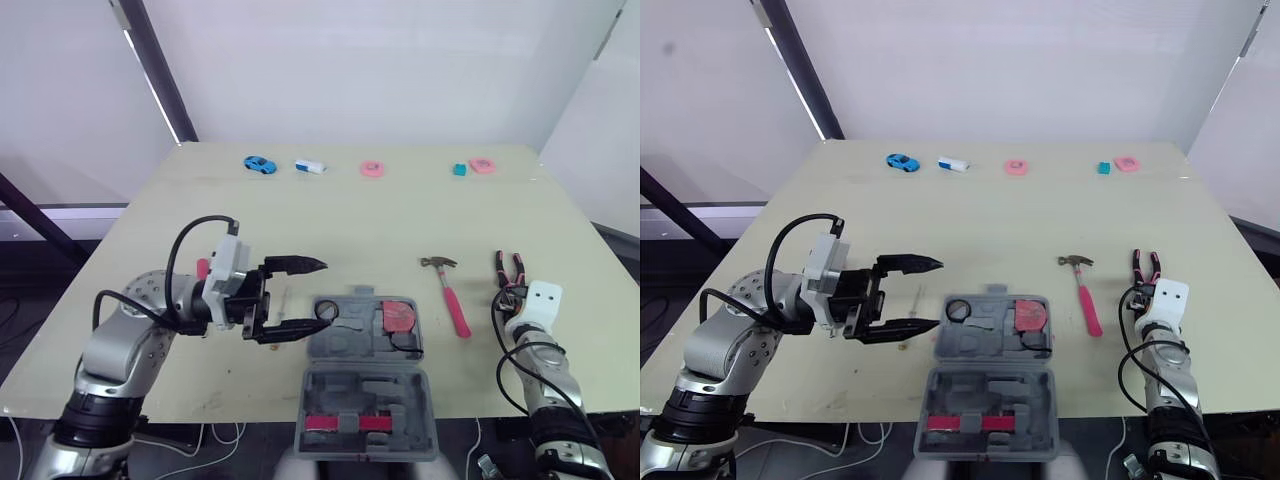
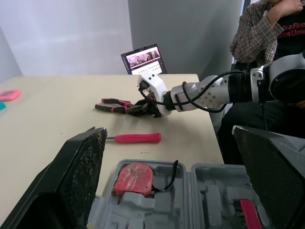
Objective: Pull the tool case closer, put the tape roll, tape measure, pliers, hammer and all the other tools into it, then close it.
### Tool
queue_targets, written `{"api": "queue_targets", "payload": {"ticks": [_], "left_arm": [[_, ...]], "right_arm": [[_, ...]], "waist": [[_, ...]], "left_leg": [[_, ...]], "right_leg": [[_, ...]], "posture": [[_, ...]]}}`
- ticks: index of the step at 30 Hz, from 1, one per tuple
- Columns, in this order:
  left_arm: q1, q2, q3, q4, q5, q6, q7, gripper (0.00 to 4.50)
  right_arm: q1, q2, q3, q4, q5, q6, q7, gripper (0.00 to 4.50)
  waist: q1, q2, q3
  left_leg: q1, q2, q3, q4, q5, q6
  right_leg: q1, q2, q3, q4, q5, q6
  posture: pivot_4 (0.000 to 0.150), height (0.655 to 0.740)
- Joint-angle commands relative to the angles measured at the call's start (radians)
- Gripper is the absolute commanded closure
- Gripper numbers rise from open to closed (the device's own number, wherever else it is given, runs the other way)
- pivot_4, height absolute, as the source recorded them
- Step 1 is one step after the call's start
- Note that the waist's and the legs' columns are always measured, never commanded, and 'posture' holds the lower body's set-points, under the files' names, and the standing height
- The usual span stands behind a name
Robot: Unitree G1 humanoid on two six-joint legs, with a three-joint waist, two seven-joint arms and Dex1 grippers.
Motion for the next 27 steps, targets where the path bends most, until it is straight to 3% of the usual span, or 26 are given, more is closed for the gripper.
{"api": "queue_targets", "payload": {"ticks": [1,8,18,27], "left_arm": [[-0.001,-0.001,0.011,-0.006,-0.003,-0.015,-0.005,0.0],[0.029,0.009,0.034,-0.018,-0.013,-0.018,-0.009,0.0],[0.104,0.094,0.104,0.085,0.017,-0.105,-0.137,0.0],[0.14,0.127,0.124,0.163,0.056,-0.176,-0.194,0.0]], "right_arm": [[0.027,-0.034,-0.011,-0.068,-0.002,0.011,0.004,3.46],[0.1,-0.19,0.045,-0.263,0.044,0.064,0.266,3.46],[0.083,-0.529,0.22,-0.523,0.18,0.218,0.864,3.46],[-0.106,-0.541,0.478,-0.705,0.198,0.407,1.048,3.46]], "waist": [[0.001,0.0,0.0],[-0.001,0.004,0.002],[-0.018,0.004,0.005],[-0.014,-0.001,0.009]], "left_leg": [[0.0,0.0,0.0,0.0,0.0,0.0],[-0.001,0.0,0.0,0.0,0.0,0.0],[0.0,0.0,-0.001,0.0,0.0,0.0],[-0.001,0.0,-0.001,0.0,0.0,0.0]], "right_leg": [[0.0,0.0,0.0,0.0,0.0,0.0],[0.0,0.0,0.0,-0.001,0.0,0.0],[0.0,0.001,0.0,0.0,0.0,0.0],[-0.001,0.0,-0.001,-0.001,0.0,0.0]], "posture": [[0.15,0.74],[0.15,0.74],[0.15,0.74],[0.15,0.74]]}}
